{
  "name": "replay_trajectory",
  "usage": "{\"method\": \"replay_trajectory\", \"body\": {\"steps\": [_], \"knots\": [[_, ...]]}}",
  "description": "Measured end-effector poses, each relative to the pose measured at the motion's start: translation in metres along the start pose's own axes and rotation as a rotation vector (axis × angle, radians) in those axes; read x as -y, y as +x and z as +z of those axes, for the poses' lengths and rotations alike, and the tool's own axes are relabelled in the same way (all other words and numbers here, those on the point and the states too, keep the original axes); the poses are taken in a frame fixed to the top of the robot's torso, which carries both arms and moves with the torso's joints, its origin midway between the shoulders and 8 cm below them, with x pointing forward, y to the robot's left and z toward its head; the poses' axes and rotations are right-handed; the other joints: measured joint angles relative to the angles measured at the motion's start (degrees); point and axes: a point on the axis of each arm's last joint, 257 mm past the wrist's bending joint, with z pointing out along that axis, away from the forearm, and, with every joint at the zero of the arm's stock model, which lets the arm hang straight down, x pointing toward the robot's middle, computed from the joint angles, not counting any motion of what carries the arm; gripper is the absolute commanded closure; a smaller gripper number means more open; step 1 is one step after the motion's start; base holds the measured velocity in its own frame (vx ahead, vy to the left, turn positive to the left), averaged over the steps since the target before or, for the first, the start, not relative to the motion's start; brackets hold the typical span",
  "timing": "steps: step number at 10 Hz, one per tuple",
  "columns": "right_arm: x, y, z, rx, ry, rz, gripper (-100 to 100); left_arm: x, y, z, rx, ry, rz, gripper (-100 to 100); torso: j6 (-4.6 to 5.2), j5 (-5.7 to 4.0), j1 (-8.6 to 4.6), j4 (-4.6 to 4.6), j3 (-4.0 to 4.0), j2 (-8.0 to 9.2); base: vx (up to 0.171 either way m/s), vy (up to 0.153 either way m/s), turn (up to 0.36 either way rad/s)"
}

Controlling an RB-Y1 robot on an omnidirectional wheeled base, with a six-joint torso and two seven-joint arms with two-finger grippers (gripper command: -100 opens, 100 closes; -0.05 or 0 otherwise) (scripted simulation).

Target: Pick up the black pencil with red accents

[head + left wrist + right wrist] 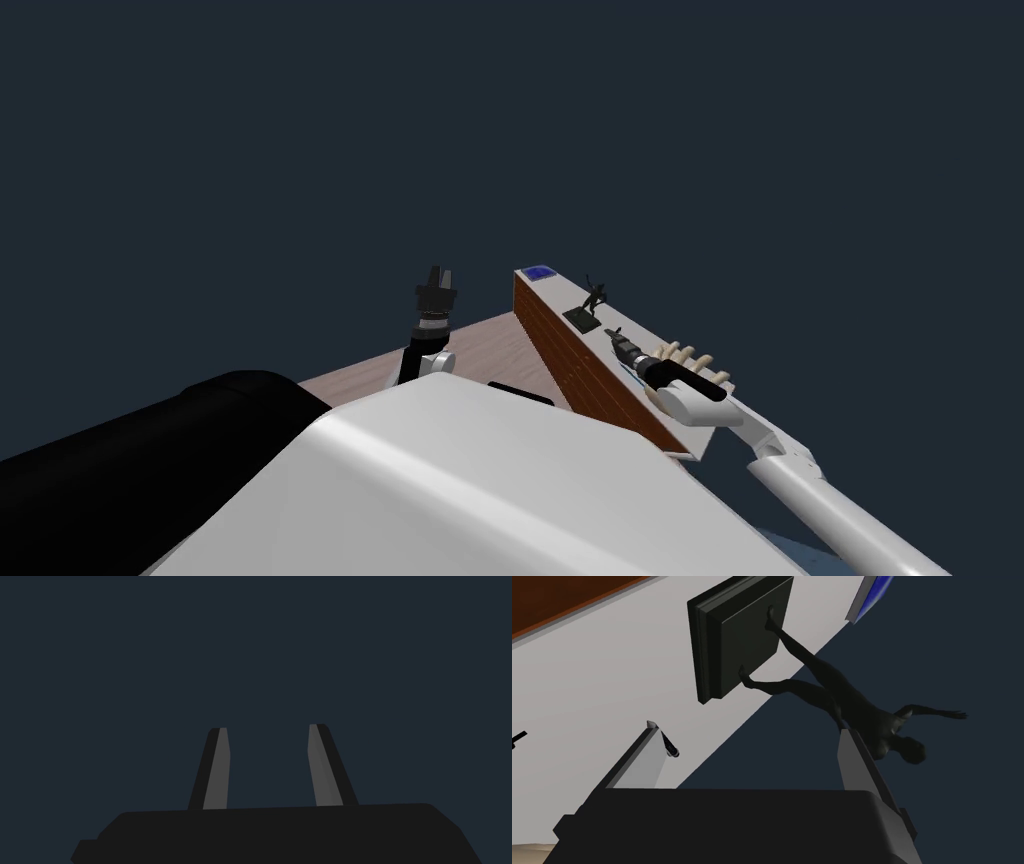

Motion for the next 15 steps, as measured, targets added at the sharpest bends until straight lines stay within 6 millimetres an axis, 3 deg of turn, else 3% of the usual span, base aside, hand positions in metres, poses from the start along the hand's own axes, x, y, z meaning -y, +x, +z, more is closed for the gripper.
{"method": "replay_trajectory", "body": {"steps": [7, 11, 15], "knots": [[0.091, -0.016, -0.013, -0.053, 0.276, 0.021, -100, 0.000, 0.000, 0.000, 0.000, 0.000, 0.000, 0, 0.12, -0.02, -0.01, -0.01, 0.00, 0.00, 0.028, -0.071, 0.270], [0.155, -0.023, -0.043, -0.076, 0.481, 0.049, -100, 0.000, 0.000, 0.000, 0.000, 0.000, 0.000, 0, 0.07, -0.05, -0.16, -0.04, -0.09, -0.14, 0.052, -0.116, 0.266], [0.194, -0.031, -0.062, -0.082, 0.596, 0.081, -100, 0.000, 0.000, 0.000, 0.000, 0.000, 0.000, 0, 0.13, 0.00, 0.10, -0.02, -0.05, -0.07, 0.024, -0.055, 0.167]]}}
